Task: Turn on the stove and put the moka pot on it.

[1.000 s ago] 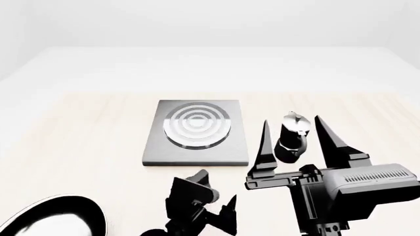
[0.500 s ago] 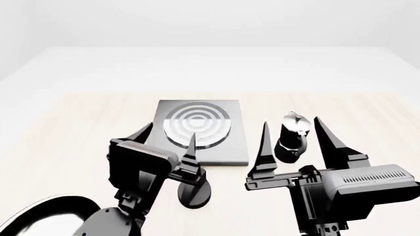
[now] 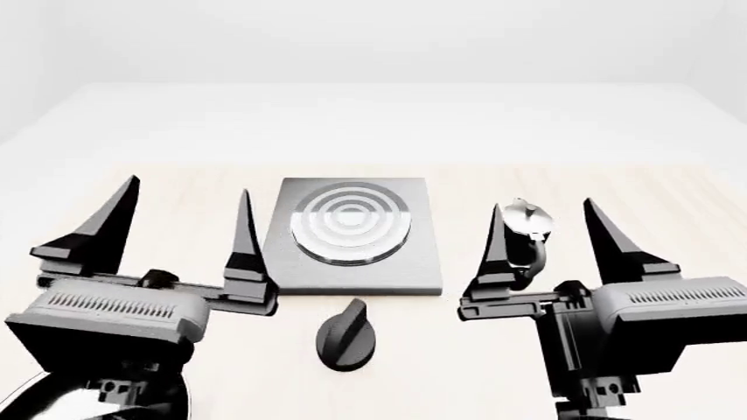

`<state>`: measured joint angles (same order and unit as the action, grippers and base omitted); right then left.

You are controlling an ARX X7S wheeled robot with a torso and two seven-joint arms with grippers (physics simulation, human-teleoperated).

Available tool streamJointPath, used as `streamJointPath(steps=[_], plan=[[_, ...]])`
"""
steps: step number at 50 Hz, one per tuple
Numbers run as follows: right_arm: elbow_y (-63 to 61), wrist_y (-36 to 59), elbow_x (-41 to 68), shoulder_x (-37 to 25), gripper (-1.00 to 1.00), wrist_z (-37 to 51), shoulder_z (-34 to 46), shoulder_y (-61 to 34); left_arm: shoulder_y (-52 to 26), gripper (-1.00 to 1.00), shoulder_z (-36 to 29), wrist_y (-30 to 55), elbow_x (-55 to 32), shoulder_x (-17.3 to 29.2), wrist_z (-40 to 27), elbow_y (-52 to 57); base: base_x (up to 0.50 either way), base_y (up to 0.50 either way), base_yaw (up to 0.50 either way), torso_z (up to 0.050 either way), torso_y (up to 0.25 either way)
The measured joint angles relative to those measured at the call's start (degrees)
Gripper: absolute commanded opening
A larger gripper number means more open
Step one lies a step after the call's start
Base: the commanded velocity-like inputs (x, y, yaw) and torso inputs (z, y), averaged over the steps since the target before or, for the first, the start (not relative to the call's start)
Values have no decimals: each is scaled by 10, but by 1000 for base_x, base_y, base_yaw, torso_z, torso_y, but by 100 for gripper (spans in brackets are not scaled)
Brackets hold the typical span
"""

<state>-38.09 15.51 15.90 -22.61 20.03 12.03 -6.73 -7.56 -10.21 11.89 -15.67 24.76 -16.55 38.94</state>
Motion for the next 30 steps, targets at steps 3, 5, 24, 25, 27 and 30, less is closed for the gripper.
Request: streamJointPath(steps=[3,5,24,25,27,30], plan=[[7,-1,1,-3,100,0,-5,-1,9,100,8,-10,4,5,-3,13,0,0,0,0,0],[13,-3,1,-5,100,0,-9,-1,16,100,13,-16,6,8,-6,21,0,0,0,0,0],[84,-15,8,-18,100,-4,-39,-10,50,100,35,-50,8,20,-15,46,0,0,0,0,0],[88,-16,8,-18,100,-4,-40,-10,51,100,36,-51,8,20,-15,46,0,0,0,0,0],[98,-20,9,-18,100,-6,-41,-11,52,100,36,-52,7,21,-15,47,0,0,0,0,0],[115,-28,10,-18,100,-9,-44,-11,52,100,36,-53,5,21,-15,48,0,0,0,0,0]])
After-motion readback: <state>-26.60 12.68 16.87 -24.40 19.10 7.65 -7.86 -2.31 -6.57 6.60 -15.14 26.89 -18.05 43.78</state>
